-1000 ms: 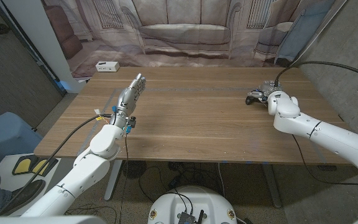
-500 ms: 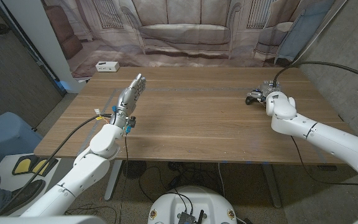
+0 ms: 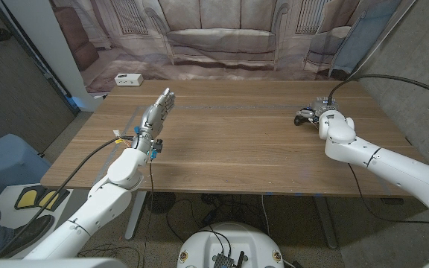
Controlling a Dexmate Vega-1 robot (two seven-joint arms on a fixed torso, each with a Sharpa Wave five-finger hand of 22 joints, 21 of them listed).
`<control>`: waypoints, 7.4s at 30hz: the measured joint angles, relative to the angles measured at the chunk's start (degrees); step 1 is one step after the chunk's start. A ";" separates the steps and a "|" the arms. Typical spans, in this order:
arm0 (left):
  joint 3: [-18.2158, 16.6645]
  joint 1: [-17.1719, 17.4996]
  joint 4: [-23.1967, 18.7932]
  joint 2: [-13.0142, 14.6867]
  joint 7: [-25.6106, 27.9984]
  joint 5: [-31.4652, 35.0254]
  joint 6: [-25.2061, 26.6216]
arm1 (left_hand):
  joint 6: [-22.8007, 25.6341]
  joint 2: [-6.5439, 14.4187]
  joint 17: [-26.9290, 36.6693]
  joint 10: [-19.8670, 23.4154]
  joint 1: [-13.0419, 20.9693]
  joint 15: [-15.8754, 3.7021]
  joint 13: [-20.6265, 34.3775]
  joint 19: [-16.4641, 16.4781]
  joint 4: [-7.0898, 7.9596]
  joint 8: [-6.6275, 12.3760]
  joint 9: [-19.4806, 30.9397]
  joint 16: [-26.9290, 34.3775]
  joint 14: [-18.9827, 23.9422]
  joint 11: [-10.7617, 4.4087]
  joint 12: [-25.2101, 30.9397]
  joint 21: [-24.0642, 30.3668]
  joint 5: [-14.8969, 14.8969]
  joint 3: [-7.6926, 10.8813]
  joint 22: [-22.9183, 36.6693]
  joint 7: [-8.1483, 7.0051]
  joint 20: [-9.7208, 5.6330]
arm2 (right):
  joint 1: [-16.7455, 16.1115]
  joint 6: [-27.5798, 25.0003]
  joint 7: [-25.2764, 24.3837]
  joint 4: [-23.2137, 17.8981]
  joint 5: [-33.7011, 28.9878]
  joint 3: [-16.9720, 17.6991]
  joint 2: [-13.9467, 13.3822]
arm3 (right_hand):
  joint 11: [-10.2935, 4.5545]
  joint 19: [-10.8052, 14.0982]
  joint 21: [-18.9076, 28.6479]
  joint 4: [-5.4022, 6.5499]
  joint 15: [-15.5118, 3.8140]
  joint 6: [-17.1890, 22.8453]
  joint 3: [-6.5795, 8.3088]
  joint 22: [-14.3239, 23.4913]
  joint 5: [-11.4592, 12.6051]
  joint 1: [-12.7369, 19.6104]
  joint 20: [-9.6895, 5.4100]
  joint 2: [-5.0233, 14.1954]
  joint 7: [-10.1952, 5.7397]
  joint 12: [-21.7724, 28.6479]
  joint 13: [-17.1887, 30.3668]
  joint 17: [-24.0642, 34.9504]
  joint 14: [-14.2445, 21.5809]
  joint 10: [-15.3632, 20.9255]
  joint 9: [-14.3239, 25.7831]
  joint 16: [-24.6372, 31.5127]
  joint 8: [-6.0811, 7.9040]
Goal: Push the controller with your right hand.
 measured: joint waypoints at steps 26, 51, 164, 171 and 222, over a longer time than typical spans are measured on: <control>0.26 -0.42 0.08 0.12 -0.16 0.05 0.14 | 0.52 0.31 0.00 0.00 -0.31 0.00 0.00 0.00 -0.19 0.00 0.00 0.00 0.00 0.00 0.00 0.00 0.00 0.20 0.00 0.11 0.00 | -1.13 0.22 -2.47 -1.29 0.73 1.62 -0.53 | 0.52 3.02 0.00 -0.24 0.00 -17.50 0.24 0.01 0.00 0.01 -0.15 0.00 1.34 -0.34 0.00 -0.29 0.00 1.13 -0.32 -0.03 -1.99; 0.20 -0.55 0.18 0.27 -0.26 0.04 0.18 | 0.82 0.30 0.00 0.00 -0.30 0.00 0.00 0.00 -0.18 0.00 0.00 0.00 0.00 0.00 0.00 0.00 0.01 0.19 0.00 -0.20 0.00 | -2.84 0.01 -5.36 -3.15 2.81 3.62 -0.67 | 0.83 5.33 0.00 -0.41 0.00 -22.51 0.41 0.02 0.00 0.32 -0.20 -0.31 3.57 -0.34 0.00 -0.27 0.63 2.25 -0.31 -0.23 -0.86; 2.90 -7.11 2.42 0.61 -3.40 -0.34 2.92 | 0.81 0.53 0.00 0.00 -0.53 0.00 0.00 -0.31 -1.27 0.00 0.00 0.00 0.00 0.00 0.01 0.00 0.01 0.33 0.00 0.22 -0.31 | -28.22 53.87 -31.11 -4.29 45.76 33.46 3.74 | 6.15 22.92 -0.23 -0.97 -2.88 -11.51 1.41 -0.52 0.41 4.17 -12.49 -1.12 10.55 0.78 -0.12 -0.80 12.51 13.10 -0.29 -0.23 0.71; 3.31 -7.73 2.64 0.55 -3.65 -0.39 3.28 | 0.81 0.53 0.00 0.00 -0.53 0.00 0.00 -0.31 -1.27 0.00 0.00 0.00 0.00 0.00 0.01 0.00 0.01 0.33 0.00 0.22 -0.31 | -28.63 57.40 -28.74 -3.07 49.35 34.32 4.64 | 6.77 22.91 -0.34 -0.97 -2.66 -10.79 1.41 -0.52 0.41 4.17 -12.48 -1.13 11.27 0.78 -0.11 -0.80 12.91 13.72 -0.29 -0.23 0.70; 4.78 -12.84 4.38 1.30 -6.96 -2.35 6.07 | 0.49 0.83 0.00 0.00 -0.83 -0.22 0.00 -0.31 -1.68 -0.23 0.00 0.00 -0.22 0.00 -0.21 0.00 0.01 0.40 0.00 0.54 -0.31 | -24.21 65.70 2.98 10.72 83.35 34.96 12.05 | 7.58 21.76 -1.42 -0.11 -1.84 -10.38 0.98 -0.38 0.41 3.39 -12.58 -1.91 13.51 0.00 -0.11 -0.40 12.06 14.53 -0.28 -0.67 0.70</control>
